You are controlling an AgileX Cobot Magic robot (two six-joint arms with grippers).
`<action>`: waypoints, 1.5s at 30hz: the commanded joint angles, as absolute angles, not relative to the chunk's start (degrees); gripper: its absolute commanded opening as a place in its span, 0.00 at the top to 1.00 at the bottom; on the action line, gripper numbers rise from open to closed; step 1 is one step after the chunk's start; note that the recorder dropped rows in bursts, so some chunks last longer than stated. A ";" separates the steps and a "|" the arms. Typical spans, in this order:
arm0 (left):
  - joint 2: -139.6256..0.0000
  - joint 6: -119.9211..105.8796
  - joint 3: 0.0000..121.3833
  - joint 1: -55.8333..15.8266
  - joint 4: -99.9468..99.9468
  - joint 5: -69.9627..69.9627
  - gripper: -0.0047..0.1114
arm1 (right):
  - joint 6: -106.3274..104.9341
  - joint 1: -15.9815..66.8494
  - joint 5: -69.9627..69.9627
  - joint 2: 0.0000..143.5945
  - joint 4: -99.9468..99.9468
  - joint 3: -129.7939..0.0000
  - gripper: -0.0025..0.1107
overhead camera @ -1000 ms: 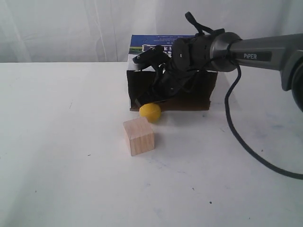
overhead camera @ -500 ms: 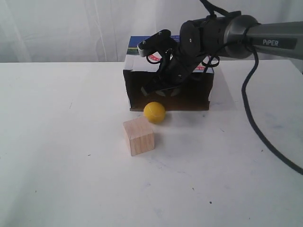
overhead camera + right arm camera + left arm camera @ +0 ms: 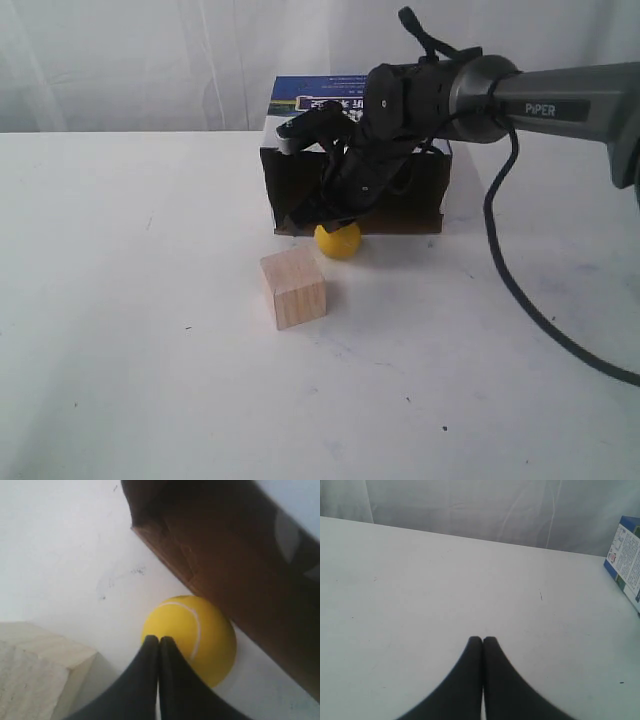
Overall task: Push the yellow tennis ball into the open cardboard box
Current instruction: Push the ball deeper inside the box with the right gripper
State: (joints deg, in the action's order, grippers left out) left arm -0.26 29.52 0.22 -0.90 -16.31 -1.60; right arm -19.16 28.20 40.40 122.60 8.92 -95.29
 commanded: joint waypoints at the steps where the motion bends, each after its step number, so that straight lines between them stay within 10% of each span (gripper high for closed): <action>1: -0.09 29.64 0.00 -0.75 -16.30 -1.27 0.96 | -19.75 27.87 41.95 123.35 8.73 -94.42 0.98; 45: -0.09 29.64 0.00 -0.75 -16.30 -1.27 0.96 | -17.60 23.24 28.34 122.62 0.30 -90.28 0.98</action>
